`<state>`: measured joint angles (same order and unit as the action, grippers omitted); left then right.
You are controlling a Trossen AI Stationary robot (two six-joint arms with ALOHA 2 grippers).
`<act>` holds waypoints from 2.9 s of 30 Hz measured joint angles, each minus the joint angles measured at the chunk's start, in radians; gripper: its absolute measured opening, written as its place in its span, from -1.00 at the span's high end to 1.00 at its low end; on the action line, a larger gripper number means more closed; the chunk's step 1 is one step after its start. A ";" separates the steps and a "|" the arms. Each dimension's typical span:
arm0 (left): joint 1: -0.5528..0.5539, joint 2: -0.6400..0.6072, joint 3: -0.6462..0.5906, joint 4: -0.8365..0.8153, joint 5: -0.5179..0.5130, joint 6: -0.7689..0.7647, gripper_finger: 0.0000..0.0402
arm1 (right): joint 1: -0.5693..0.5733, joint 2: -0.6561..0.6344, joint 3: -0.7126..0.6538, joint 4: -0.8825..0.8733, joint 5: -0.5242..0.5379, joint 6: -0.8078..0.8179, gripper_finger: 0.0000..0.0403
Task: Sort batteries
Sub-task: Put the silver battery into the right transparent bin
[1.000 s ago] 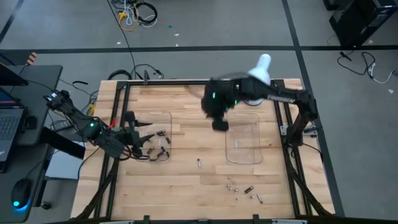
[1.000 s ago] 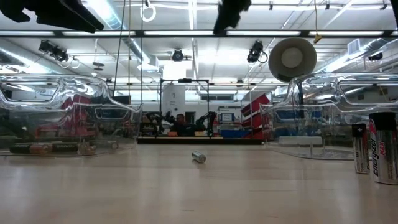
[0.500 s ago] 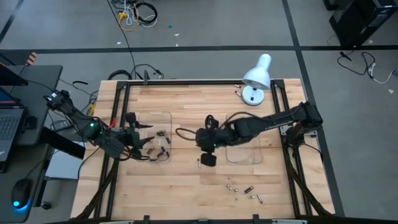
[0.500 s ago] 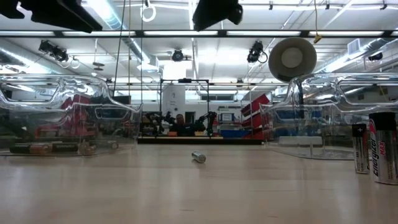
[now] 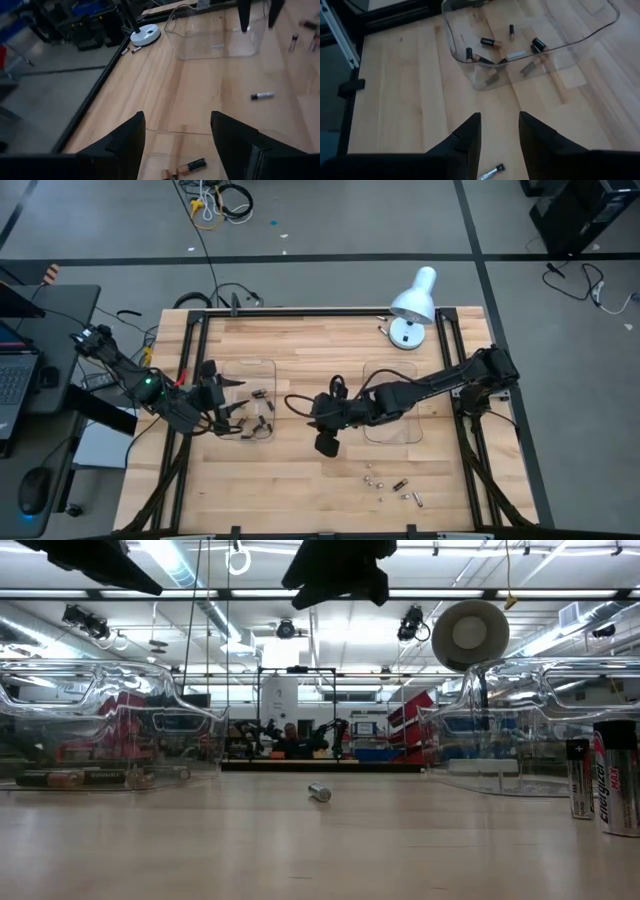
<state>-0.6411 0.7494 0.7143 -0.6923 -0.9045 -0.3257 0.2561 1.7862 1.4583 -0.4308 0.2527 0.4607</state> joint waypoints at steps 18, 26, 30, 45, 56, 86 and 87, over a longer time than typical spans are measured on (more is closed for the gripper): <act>-0.003 0.218 -0.001 0.124 0.095 -0.045 -0.11 | 0.077 0.219 0.029 -0.047 0.041 0.117 0.42; -0.003 0.220 -0.001 0.170 0.080 -0.044 -0.11 | 0.044 0.226 0.183 -0.314 0.046 0.227 0.42; -0.002 0.220 -0.001 0.171 0.035 -0.043 -0.11 | 0.027 0.253 0.193 -0.221 -0.016 0.253 0.42; -0.003 0.219 -0.001 0.155 0.044 -0.045 -0.11 | 0.021 0.320 0.191 -0.273 -0.013 0.326 0.42; -0.003 0.219 0.000 0.156 0.044 -0.046 -0.11 | 0.047 0.387 0.189 -0.296 -0.026 0.037 0.42; -0.001 0.219 0.000 0.148 0.038 -0.045 -0.11 | 0.047 0.437 0.169 -0.270 -0.049 0.253 0.42; -0.001 0.219 0.000 0.148 0.038 -0.046 -0.11 | 0.045 0.443 0.170 -0.271 -0.052 0.253 0.42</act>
<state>-0.6426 0.9684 0.7143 -0.5441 -0.8661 -0.3714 0.3012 2.2290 1.6282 -0.7014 0.2011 0.7133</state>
